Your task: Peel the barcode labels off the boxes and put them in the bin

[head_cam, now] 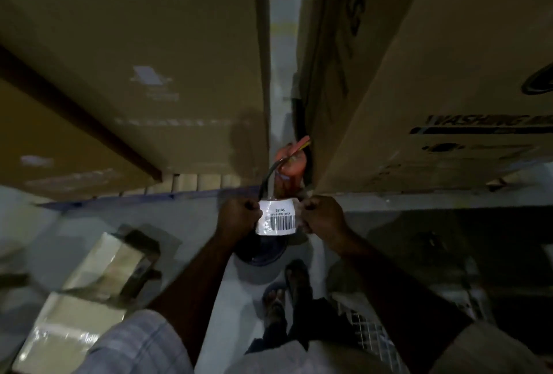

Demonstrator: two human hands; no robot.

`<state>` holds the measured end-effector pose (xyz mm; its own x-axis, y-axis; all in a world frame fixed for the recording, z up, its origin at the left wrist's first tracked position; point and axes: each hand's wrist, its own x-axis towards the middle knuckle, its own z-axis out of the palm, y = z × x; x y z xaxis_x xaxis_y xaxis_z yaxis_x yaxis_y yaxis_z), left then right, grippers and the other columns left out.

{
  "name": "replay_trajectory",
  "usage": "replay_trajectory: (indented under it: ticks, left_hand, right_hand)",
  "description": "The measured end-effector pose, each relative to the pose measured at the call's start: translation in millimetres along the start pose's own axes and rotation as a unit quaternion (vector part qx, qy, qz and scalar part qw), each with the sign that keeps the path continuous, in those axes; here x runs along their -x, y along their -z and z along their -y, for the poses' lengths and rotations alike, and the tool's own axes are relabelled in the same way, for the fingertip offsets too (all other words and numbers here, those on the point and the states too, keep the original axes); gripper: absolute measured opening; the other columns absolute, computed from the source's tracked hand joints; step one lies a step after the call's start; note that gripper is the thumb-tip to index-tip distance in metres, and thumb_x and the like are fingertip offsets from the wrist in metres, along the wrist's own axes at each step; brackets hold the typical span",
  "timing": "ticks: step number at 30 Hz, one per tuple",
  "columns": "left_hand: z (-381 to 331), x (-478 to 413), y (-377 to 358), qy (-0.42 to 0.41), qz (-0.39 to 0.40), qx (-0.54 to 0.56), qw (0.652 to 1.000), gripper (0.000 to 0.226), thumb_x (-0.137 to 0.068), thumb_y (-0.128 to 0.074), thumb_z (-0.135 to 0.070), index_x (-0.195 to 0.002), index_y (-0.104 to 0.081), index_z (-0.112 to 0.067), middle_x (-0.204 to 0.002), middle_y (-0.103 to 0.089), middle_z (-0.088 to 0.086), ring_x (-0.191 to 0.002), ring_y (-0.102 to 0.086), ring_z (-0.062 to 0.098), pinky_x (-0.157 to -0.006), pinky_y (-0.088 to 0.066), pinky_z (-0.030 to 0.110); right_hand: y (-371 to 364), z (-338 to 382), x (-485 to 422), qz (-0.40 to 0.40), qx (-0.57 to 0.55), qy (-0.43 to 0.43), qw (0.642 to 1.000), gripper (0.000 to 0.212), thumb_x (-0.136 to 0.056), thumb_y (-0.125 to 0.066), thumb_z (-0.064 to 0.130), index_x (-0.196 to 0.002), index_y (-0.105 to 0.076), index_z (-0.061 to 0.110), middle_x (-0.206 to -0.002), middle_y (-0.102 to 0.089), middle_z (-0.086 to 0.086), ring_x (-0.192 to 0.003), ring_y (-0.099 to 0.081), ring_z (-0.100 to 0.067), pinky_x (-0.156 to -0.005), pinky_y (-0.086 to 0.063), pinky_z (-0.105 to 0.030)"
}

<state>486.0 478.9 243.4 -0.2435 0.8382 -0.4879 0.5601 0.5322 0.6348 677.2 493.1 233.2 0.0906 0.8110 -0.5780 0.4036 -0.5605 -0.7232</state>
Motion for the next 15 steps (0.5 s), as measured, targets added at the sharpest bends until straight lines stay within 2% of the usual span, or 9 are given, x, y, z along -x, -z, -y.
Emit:
replay_trajectory:
  ticks: [2,5,8,11,13,15]
  left_hand:
    - [18,-14,-8,0.033,0.000,-0.021,0.999,0.013,-0.077,-0.074,-0.011,-0.090,-0.078,-0.009,-0.097,-0.076,0.012,-0.095,-0.069,0.025,-0.078,-0.045,0.024]
    - [41,-36,-24,0.087,0.015,-0.020,0.996,0.022,-0.075,-0.075,-0.013,-0.097,-0.078,-0.009,-0.105,-0.075,0.012,-0.104,-0.068,0.027,-0.087,-0.046,0.026]
    - [65,-60,-44,0.115,0.023,-0.025,0.993,0.031,-0.077,-0.074,-0.016,-0.105,-0.076,-0.004,-0.115,-0.072,0.016,-0.111,-0.065,0.029,-0.094,-0.045,0.029]
    - [95,-83,-66,0.146,0.026,-0.036,0.988,0.031,-0.085,-0.071,-0.014,-0.113,-0.072,0.000,-0.124,-0.068,0.018,-0.119,-0.061,0.031,-0.099,-0.043,0.032]
    - [117,-96,-81,0.170,0.036,-0.039,0.984,0.030,-0.087,-0.070,-0.018,-0.113,-0.072,-0.002,-0.126,-0.067,0.017,-0.121,-0.059,0.031,-0.100,-0.043,0.032]
    - [136,-108,-95,0.195,0.054,-0.029,0.979,0.029,-0.088,-0.069,-0.022,-0.110,-0.073,-0.004,-0.123,-0.067,0.014,-0.120,-0.059,0.030,-0.096,-0.042,0.028]
  right_hand:
    - [-18,-14,-26,0.027,0.031,-0.003,0.999,0.036,-0.084,-0.067,0.005,-0.054,-0.070,0.024,-0.060,-0.068,-0.014,-0.055,-0.066,-0.032,-0.063,-0.061,-0.049]
    - [-45,-40,-67,0.056,0.078,0.003,0.995,0.034,-0.081,-0.068,0.012,-0.054,-0.072,0.032,-0.064,-0.072,-0.013,-0.066,-0.072,-0.035,-0.068,-0.060,-0.054]
    - [-72,-60,-102,0.061,0.132,0.009,0.989,0.018,-0.081,-0.067,0.015,-0.064,-0.074,0.017,-0.062,-0.072,-0.009,-0.066,-0.071,-0.033,-0.069,-0.059,-0.050]
    - [-98,-78,-134,0.046,0.198,0.011,0.979,0.018,-0.087,-0.057,0.009,-0.078,-0.073,0.005,-0.080,-0.073,-0.018,-0.079,-0.069,-0.037,-0.076,-0.055,-0.044]
    - [-115,-93,-152,0.068,0.259,0.011,0.963,0.021,-0.091,-0.052,0.009,-0.090,-0.072,0.003,-0.094,-0.072,-0.021,-0.091,-0.066,-0.038,-0.081,-0.052,-0.040]
    - [-130,-107,-168,0.106,0.304,0.009,0.947,0.022,-0.091,-0.051,0.006,-0.098,-0.073,0.003,-0.102,-0.071,-0.020,-0.098,-0.065,-0.037,-0.079,-0.050,-0.034]
